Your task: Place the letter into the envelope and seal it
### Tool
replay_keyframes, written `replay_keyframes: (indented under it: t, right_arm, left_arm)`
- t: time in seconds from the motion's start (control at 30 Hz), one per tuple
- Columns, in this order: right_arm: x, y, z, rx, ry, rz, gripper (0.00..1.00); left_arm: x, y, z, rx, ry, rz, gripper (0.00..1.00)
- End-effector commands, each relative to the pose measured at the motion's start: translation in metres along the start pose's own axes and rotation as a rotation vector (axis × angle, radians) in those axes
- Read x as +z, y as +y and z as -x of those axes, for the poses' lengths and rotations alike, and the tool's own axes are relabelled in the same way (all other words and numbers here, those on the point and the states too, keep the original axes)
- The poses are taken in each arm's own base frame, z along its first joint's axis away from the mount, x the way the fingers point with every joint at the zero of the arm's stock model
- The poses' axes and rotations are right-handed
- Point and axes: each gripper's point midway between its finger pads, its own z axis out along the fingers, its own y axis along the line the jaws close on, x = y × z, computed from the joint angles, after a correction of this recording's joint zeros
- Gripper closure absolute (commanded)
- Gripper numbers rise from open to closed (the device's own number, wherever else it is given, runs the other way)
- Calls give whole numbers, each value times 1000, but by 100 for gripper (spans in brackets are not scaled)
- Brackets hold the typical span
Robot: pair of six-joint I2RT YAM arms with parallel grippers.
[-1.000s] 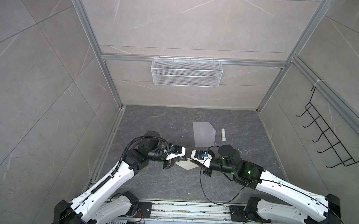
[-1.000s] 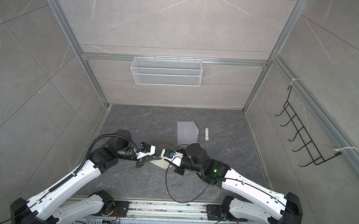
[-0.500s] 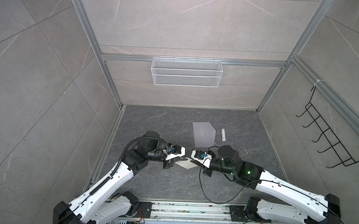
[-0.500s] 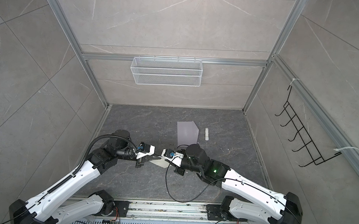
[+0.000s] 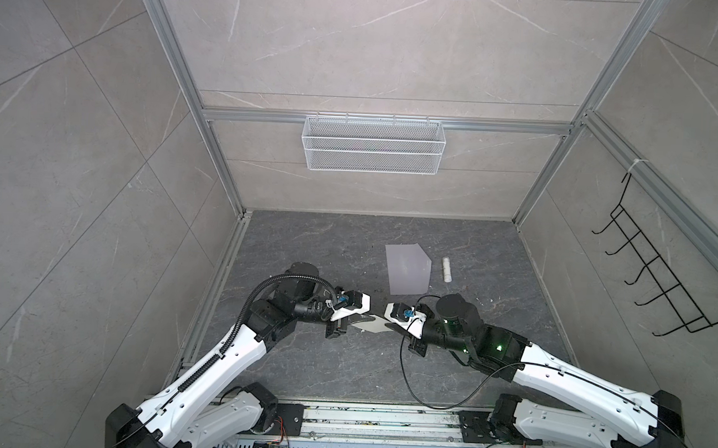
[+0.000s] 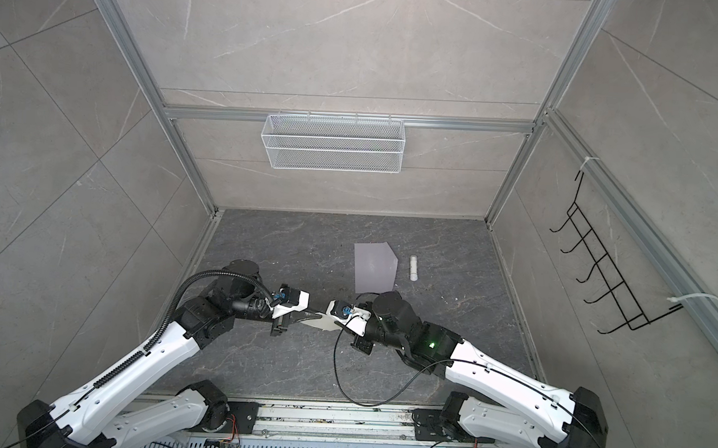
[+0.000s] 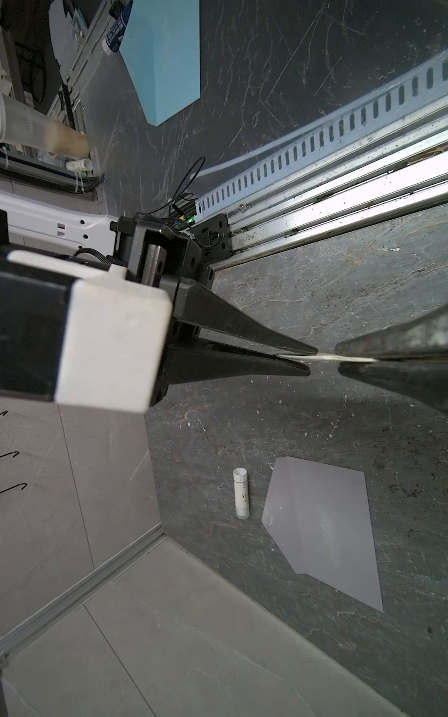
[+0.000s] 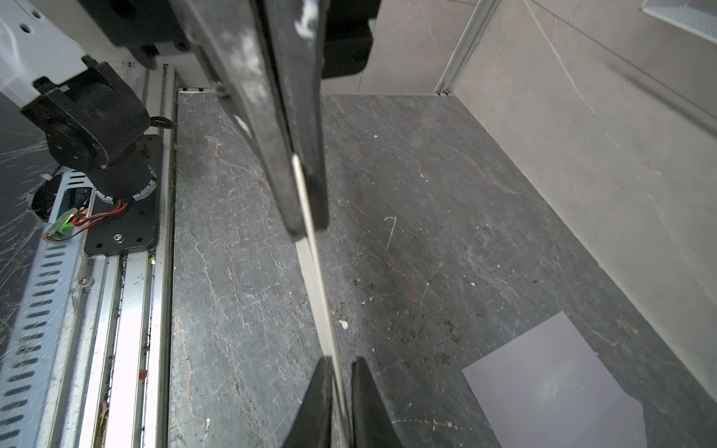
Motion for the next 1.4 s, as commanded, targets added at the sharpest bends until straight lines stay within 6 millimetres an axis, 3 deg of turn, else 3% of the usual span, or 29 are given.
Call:
replay_keyframes:
  t: [0.0, 0.17, 0.27, 0.4, 0.47, 0.53, 0.67, 0.8, 0.9, 0.97, 1.1, 1.17, 1.23, 1.37]
  right_arm:
    - [-1, 1, -23, 11, 84, -13, 86]
    - [-2, 4, -28, 10, 100, -5, 100]
    - [-2, 4, -30, 11, 105, -1, 100]
    - [-1, 0, -38, 11, 140, -29, 86]
    - [-2, -1, -43, 12, 157, -34, 84]
    - [-2, -1, -46, 14, 164, -35, 86]
    - [-3, 1, -48, 15, 163, -26, 100]
    - [-2, 1, -50, 18, 171, -26, 100]
    - [-1, -2, -55, 19, 190, -44, 82]
    - [-2, -3, -58, 21, 198, -49, 79]
    - [-3, -1, -59, 24, 192, -43, 96]
    - [-3, -1, -58, 26, 185, -38, 99]
    - [-3, -2, -55, 25, 173, -46, 93]
    - [-9, -17, -46, 45, 101, -133, 66]
  left_arm:
    - [-6, 1, 14, 53, -32, 18, 100]
    - [-7, 1, 14, 53, -32, 20, 100]
    - [-6, 2, 13, 53, -29, 23, 100]
    - [-7, 3, 13, 57, -24, 31, 100]
    - [-8, 3, 12, 60, -23, 34, 100]
    - [-8, 2, 12, 62, -22, 36, 100]
    - [-8, 3, 11, 61, -20, 37, 100]
    - [-7, 3, 11, 62, -19, 37, 100]
    - [-8, 4, 11, 63, -17, 41, 100]
    - [-8, 3, 11, 62, -16, 40, 100]
    - [-7, 4, 10, 60, -15, 41, 100]
    - [-7, 4, 10, 60, -14, 40, 100]
    - [-7, 5, 9, 60, -10, 46, 100]
    - [-8, 11, 7, 55, 10, 80, 100]
